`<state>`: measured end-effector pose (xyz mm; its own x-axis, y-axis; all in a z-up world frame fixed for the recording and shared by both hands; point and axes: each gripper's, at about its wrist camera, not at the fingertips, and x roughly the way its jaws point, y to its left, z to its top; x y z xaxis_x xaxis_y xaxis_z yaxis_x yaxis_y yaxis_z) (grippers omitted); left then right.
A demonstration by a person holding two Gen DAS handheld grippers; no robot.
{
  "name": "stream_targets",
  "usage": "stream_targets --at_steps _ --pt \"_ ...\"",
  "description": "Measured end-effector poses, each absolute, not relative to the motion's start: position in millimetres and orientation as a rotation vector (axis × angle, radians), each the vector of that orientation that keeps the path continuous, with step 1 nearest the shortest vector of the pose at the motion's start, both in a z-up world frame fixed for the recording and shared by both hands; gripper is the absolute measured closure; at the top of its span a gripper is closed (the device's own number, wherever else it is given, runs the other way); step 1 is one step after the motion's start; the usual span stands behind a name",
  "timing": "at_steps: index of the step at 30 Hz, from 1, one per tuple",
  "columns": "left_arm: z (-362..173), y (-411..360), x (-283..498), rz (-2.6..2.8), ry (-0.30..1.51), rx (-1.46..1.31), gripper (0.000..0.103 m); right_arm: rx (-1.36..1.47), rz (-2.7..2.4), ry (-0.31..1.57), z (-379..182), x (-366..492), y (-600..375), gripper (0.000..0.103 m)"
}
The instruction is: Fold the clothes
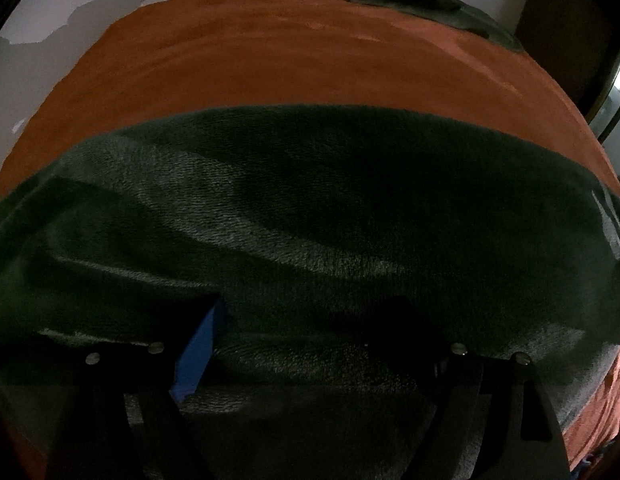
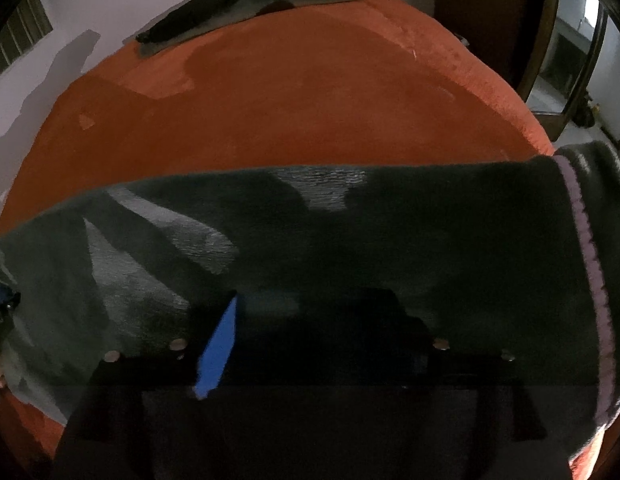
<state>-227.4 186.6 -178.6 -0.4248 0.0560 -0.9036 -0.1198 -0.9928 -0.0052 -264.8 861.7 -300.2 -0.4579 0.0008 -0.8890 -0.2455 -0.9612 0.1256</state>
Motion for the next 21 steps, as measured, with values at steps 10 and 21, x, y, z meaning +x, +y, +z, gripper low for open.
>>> stream_targets --at_steps 10,21 --pt "-174 188 -233 2.579 0.084 -1.618 0.019 -1.519 2.560 0.310 -302 -262 852 0.022" --pt "-176 187 -240 2.610 -0.002 -1.594 0.018 -1.450 2.567 0.402 -292 -242 859 0.023"
